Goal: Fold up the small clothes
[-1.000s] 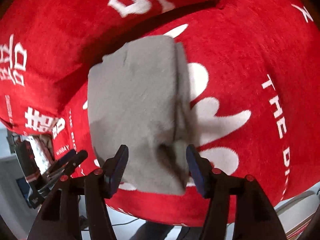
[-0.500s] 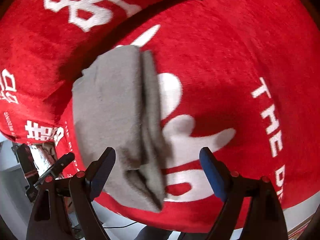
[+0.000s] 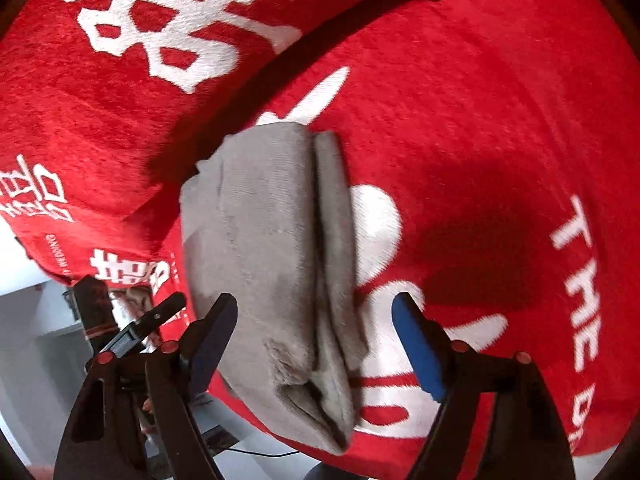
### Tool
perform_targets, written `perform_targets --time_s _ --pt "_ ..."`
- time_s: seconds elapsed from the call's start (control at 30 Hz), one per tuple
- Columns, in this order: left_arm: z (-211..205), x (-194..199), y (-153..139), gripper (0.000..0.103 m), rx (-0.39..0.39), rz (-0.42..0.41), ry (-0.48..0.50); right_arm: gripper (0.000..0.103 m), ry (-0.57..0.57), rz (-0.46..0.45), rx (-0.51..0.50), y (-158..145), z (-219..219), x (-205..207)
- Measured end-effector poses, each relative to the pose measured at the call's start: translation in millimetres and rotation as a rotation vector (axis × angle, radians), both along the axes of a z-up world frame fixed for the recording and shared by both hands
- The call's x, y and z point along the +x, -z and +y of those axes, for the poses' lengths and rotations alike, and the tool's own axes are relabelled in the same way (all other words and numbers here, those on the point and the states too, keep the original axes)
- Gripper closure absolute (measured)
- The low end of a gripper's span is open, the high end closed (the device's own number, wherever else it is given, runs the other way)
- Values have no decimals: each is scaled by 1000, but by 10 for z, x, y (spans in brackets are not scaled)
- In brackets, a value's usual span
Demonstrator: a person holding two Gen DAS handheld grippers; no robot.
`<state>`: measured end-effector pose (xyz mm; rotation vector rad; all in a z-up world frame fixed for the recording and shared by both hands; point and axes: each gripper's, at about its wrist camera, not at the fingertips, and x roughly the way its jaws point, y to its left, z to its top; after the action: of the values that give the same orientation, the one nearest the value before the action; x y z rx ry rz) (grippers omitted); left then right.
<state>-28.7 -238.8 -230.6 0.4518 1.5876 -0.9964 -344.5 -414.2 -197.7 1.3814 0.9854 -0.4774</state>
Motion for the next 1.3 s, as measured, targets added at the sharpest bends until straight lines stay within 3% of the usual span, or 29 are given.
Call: perform_targets --time_s 0.37,0.6,0.77,0.8,0.87,1.07,1.3 --pt "-273 -166 293 0 -31 164 45 22 -28 -153 97 301 -114 177" --pt "-394 -190 389 0 -43 165 14 21 -120 -277 173 448 -66 528" --pt "-415 -256 363 1 -55 140 65 23 -136 -236 139 448 23 692" --pt "-464 -294 365 3 -53 133 65 27 -126 -229 143 453 21 676" --pt "-458 -294 321 17 -63 126 52 65 -102 -177 159 500 28 627" --pt "-313 -212 103 54 -128 153 73 70 -62 -287 201 387 143 557" --pt "-50 -89 -229 57 -198 210 50 70 -83 -385 214 0 408 648"
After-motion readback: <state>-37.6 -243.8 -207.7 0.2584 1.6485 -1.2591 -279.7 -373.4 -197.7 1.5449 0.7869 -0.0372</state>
